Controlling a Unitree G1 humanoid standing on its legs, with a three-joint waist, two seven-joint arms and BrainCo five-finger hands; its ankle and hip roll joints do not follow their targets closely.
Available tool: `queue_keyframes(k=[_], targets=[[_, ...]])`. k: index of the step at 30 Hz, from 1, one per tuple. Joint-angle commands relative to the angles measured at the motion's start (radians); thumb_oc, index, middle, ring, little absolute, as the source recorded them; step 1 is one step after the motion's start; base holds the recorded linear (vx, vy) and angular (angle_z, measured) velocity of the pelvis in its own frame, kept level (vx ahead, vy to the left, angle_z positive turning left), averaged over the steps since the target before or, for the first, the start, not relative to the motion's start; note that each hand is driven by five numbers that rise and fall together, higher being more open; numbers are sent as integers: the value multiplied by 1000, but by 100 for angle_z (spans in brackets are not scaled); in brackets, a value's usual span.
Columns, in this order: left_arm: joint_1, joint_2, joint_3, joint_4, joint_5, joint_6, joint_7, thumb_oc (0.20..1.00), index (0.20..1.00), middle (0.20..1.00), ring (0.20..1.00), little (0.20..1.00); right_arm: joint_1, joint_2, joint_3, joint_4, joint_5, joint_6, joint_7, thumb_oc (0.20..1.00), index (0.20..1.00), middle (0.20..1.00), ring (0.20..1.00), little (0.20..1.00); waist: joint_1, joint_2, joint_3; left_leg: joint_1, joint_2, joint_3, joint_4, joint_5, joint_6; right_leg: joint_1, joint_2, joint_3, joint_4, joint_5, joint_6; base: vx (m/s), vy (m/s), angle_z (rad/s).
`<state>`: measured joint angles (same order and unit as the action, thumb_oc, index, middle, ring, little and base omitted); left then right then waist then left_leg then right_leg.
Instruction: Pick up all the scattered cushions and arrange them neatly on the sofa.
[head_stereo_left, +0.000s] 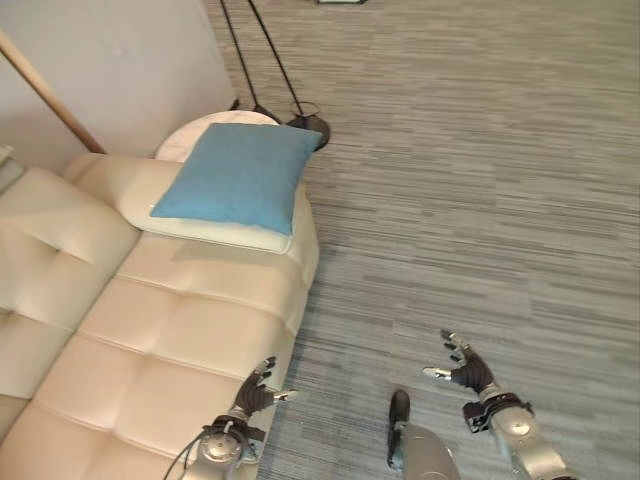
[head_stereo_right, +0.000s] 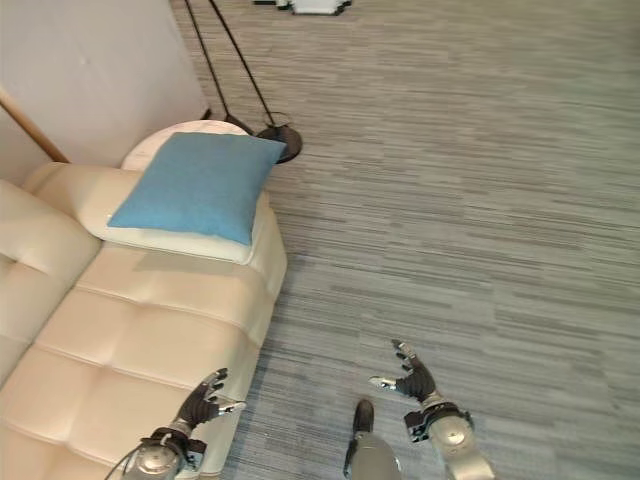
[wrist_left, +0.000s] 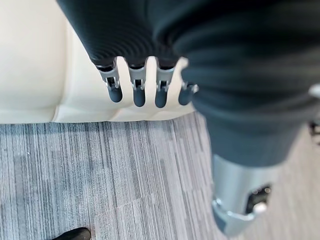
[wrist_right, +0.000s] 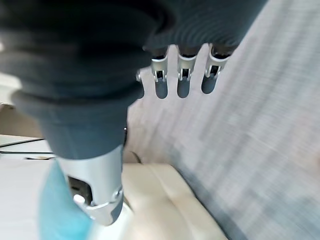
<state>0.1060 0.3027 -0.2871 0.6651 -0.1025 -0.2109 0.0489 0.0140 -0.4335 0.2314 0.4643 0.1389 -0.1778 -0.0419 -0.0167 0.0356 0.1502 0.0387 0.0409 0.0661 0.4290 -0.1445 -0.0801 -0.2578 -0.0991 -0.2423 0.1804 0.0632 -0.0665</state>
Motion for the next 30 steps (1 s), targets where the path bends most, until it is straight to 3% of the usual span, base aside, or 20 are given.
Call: queue_keyframes(k=[1, 4, 7, 8, 9, 10, 13, 14, 15, 16, 17, 18, 19, 20, 22, 23, 24, 26, 27, 30], targets=[[-42, 38, 9, -43, -36, -45, 22, 1000, 1000, 1000, 1000, 1000, 33, -26, -15, -49, 33, -48, -17, 1000, 1000, 1000, 1000, 1000, -11, -48, 16, -81, 76, 43, 81, 191, -23, 128, -52, -1, -48, -94, 138, 297, -230, 21], [-38, 36, 7, -44, -42, -43, 25, 1000, 1000, 1000, 1000, 1000, 38, -28, -17, -51, 43, -43, -16, 1000, 1000, 1000, 1000, 1000, 14, -59, 20, -174, 21, 37, 23, 124, 5, 180, -30, 16, -68, -125, 135, 286, -131, 2], [-34, 37, 5, -42, -35, -39, 27, 1000, 1000, 1000, 1000, 1000, 43, -27, -20, -46, 42, -45, -21, 1000, 1000, 1000, 1000, 1000, 32, -66, 19, -235, 19, 52, -88, 106, 17, 221, -17, 17, -85, -150, 141, 290, -60, -30], [-30, 41, 8, -41, -31, -35, 29, 1000, 1000, 1000, 1000, 1000, 44, -24, -20, -40, 43, -47, -27, 1000, 1000, 1000, 1000, 1000, 49, -59, 13, -269, 31, 44, -221, 155, 13, 250, 13, 17, -94, -174, 140, 220, -15, -21], [-29, 41, 8, -41, -31, -35, 30, 1000, 1000, 1000, 1000, 1000, 44, -24, -20, -39, 43, -47, -27, 1000, 1000, 1000, 1000, 1000, 48, -61, 13, -262, 29, 44, -231, 160, 12, 253, 12, 16, -94, -175, 140, 608, -11, -23], [-28, 41, 15, -30, -29, -29, 32, 1000, 1000, 1000, 1000, 1000, 43, -17, -20, -30, 42, -45, -33, 1000, 1000, 1000, 1000, 1000, 64, -62, 16, -314, 57, 75, -359, 239, -5, 313, 41, 18, -94, -214, 141, 545, 25, -34], [-19, 40, 29, -32, -29, -24, 31, 1000, 1000, 1000, 1000, 1000, 51, -10, -23, -32, 32, -42, -33, 1000, 1000, 1000, 1000, 1000, 71, -72, 9, -336, 83, 162, -385, 256, -3, 370, 46, 23, -79, -245, 153, 615, 151, -9], [-3, 39, 44, -24, -30, -24, 29, 1000, 1000, 1000, 1000, 1000, 63, 0, -26, -38, 23, -39, -19, 1000, 1000, 1000, 1000, 1000, 76, -73, -20, -311, 73, 189, -357, 272, 16, 395, 26, 28, -34, -245, 178, 803, 330, -24], [0, 40, 52, -11, -30, -25, 30, 1000, 1000, 1000, 1000, 1000, 67, 7, -26, -33, 18, -39, -16, 1000, 1000, 1000, 1000, 1000, 79, -86, -35, -308, 54, 192, -337, 255, 29, 402, 5, 31, -10, -220, 194, 990, 540, -25], [9, 46, 66, -8, -40, -28, 36, 1000, 1000, 1000, 1000, 1000, 58, 25, -17, -32, 7, -35, -7, 1000, 1000, 1000, 1000, 1000, 92, -108, -42, -264, -3, 196, -316, 191, 84, 352, -67, 42, 146, -62, 255, 702, 504, -7], [14, 54, 76, -1, -45, -29, 41, 1000, 1000, 1000, 1000, 1000, 50, 33, -14, -40, 3, -33, -4, 1000, 1000, 1000, 1000, 1000, 96, -105, -36, -227, -31, 188, -311, 154, 116, 304, -96, 53, 265, 20, 266, 613, 485, 20], [16, 57, 82, 5, -44, -27, 43, 1000, 1000, 1000, 1000, 1000, 44, 39, -13, -39, -2, -34, -6, 1000, 1000, 1000, 1000, 1000, 101, -94, -34, -204, -36, 181, -313, 140, 127, 268, -105, 51, 314, 38, 263, 401, 274, 43], [16, 58, 84, 12, -41, -28, 46, 1000, 1000, 1000, 1000, 1000, 37, 42, -9, -40, -3, -37, -7, 1000, 1000, 1000, 1000, 1000, 99, -83, -32, -176, -45, 161, -318, 127, 133, 236, -103, 50, 332, 22, 248, 427, 164, 72], [21, 58, 85, 13, -39, -32, 45, 1000, 1000, 1000, 1000, 1000, 36, 40, -7, -45, -3, -41, -7, 1000, 1000, 1000, 1000, 1000, 89, -70, -22, -128, -63, 113, -337, 116, 134, 180, -79, 48, 307, -34, 229, 426, 92, 130], [29, 58, 78, 8, -43, -35, 42, 1000, 1000, 1000, 1000, 1000, 36, 27, -9, -47, 2, -41, -15, 1000, 1000, 1000, 1000, 1000, 71, -59, -6, -99, -79, 36, -343, 112, 128, 131, -30, 62, 189, -93, 208, 401, -43, 211], [29, 48, 68, 16, -38, -38, 38, 1000, 1000, 1000, 1000, 1000, 39, 21, -8, -40, 7, -39, -18, 1000, 1000, 1000, 1000, 1000, 55, -63, 3, -77, -104, -43, -349, 104, 125, 90, 32, 164, 81, -107, 208, 345, -114, 233], [28, 42, 64, 21, -33, -41, 34, 1000, 1000, 1000, 1000, 1000, 41, 19, -7, -32, 7, -37, -17, 1000, 1000, 1000, 1000, 1000, 46, -63, 5, -67, -116, -81, -355, 103, 123, 70, 55, 214, 39, -93, 214, 341, -136, 291], [7, 33, 44, 40, -16, -45, 34, 1000, 1000, 1000, 1000, 1000, 38, 16, -4, 5, 5, -36, -22, 1000, 1000, 1000, 1000, 1000, 16, -66, 15, -37, -162, -224, -366, 97, 109, 7, 112, 346, -22, -46, 229, 283, -131, 320], [-5, 37, 27, 49, -5, -50, 26, 1000, 1000, 1000, 1000, 1000, 48, 15, -13, 14, 12, -39, -18, 1000, 1000, 1000, 1000, 1000, 10, -75, 15, -33, -183, -268, -350, 83, 104, 36, 102, 355, -49, -48, 225, 195, -139, 258], [-13, 31, 5, 43, -3, -50, 20, 1000, 1000, 1000, 1000, 1000, 53, 10, -21, 25, 20, -37, -17, 1000, 1000, 1000, 1000, 1000, 12, -82, 1, -53, -197, -299, -293, 69, 79, 81, 74, 319, -76, -35, 205, 111, -169, 247]])
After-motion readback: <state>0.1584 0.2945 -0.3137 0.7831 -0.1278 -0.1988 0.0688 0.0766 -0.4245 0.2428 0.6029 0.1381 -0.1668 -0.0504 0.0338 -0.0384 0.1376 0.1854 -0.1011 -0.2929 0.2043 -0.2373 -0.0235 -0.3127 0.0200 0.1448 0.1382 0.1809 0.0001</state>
